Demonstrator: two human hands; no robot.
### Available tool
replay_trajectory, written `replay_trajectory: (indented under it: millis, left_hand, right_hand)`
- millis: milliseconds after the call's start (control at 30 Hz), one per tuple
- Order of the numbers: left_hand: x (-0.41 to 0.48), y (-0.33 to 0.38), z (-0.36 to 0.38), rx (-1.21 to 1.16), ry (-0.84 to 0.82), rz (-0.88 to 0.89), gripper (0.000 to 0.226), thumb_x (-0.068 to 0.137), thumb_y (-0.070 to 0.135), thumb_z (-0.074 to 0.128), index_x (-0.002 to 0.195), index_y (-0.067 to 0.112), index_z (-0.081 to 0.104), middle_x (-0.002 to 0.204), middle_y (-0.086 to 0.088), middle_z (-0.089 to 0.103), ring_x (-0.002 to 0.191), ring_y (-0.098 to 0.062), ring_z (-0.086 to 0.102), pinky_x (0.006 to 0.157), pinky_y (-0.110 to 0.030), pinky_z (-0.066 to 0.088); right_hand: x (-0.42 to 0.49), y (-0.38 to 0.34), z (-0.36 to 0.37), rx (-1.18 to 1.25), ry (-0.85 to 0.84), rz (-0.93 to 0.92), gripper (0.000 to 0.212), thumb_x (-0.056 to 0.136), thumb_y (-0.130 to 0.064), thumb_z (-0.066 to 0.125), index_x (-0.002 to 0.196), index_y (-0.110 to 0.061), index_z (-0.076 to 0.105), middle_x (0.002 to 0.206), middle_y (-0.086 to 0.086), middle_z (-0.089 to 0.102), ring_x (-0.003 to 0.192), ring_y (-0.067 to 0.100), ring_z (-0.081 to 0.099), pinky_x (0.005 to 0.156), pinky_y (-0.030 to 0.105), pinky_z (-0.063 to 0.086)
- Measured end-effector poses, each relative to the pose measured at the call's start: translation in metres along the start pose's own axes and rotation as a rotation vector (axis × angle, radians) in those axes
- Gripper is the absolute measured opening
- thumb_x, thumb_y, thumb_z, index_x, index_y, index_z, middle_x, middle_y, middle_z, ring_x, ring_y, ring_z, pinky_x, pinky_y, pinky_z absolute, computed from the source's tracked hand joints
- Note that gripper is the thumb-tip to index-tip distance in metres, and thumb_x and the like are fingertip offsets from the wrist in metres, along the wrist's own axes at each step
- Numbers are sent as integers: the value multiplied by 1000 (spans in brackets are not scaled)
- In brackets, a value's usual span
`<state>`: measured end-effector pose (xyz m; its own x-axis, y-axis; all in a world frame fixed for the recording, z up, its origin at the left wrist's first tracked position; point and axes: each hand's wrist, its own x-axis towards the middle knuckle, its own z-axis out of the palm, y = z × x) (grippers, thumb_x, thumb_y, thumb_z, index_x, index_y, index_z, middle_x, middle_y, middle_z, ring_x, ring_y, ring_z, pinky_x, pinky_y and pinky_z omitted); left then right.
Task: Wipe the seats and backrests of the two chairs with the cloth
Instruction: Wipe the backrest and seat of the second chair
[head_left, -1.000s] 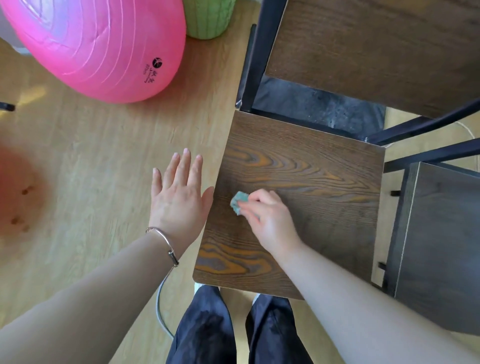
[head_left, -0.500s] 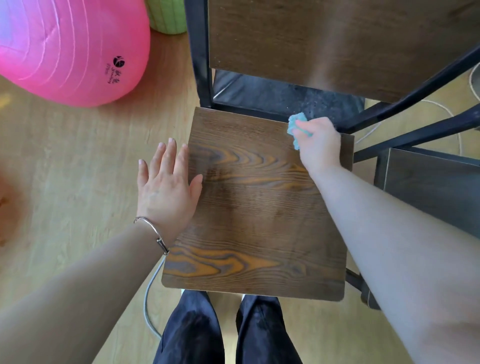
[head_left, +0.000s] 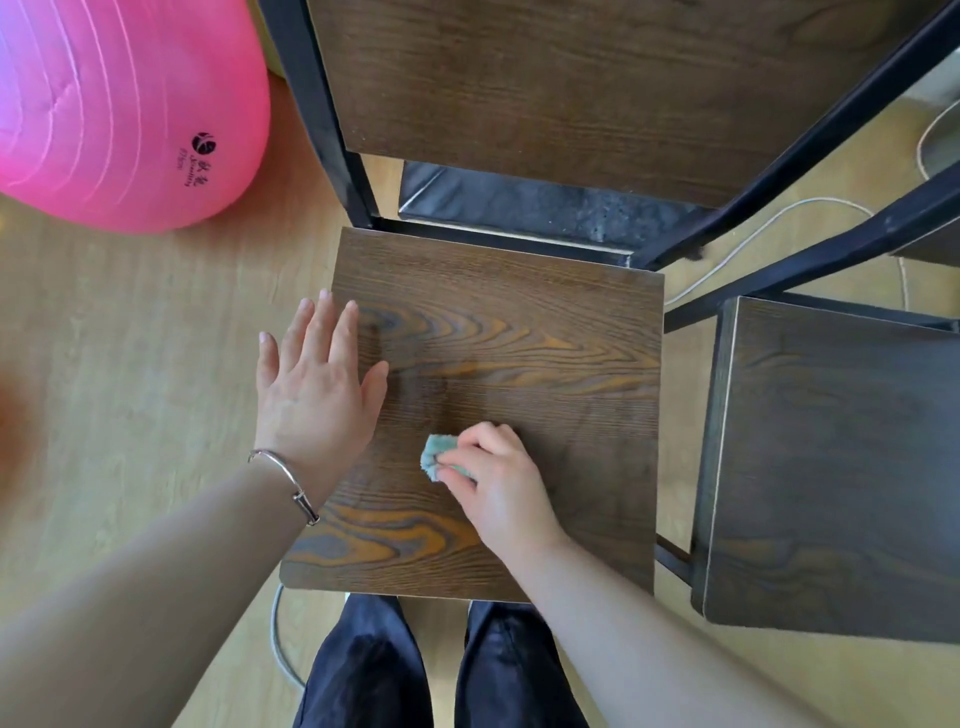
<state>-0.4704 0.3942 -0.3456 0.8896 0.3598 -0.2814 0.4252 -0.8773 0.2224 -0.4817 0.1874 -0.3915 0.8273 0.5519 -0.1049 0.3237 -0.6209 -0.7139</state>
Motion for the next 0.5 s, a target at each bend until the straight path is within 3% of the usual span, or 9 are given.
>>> replay_trajectory:
  millis: [133, 233, 333, 500]
  left_hand:
    - [-1, 10, 1, 7, 4, 1, 62, 97, 42, 40, 151, 14, 25, 161, -7, 17, 150, -24, 9, 119, -54, 10]
    - [-1, 19, 2, 2, 13, -7, 63, 97, 43, 38, 152, 15, 25, 162, -5, 16, 150, -22, 7, 120, -53, 9]
    - [-1, 29, 4, -14, 12, -8, 63, 97, 44, 37, 151, 15, 25, 162, -5, 16, 150, -21, 6, 119, -53, 9]
    - [-2, 46, 8, -36, 9, 14, 62, 97, 44, 38, 151, 15, 26, 162, -4, 16, 150, -21, 7, 120, -52, 8]
  right_hand:
    - [46, 29, -52, -1, 181, 121, 8, 80, -22, 71, 77, -16, 75, 88, 3, 61, 81, 25, 57, 73, 30, 42]
    - [100, 65, -114, -9, 337, 303, 7, 83, -19, 73, 86, -13, 76, 95, -1, 59, 89, 22, 60, 76, 23, 39]
    - [129, 92, -143, -68, 310, 402, 20, 89, -24, 69, 108, -19, 70, 103, -4, 60, 94, 17, 58, 75, 18, 39]
    - [122, 99, -133, -80, 262, 448, 29, 93, -25, 65, 121, -19, 68, 118, -3, 59, 106, 16, 58, 91, 30, 52]
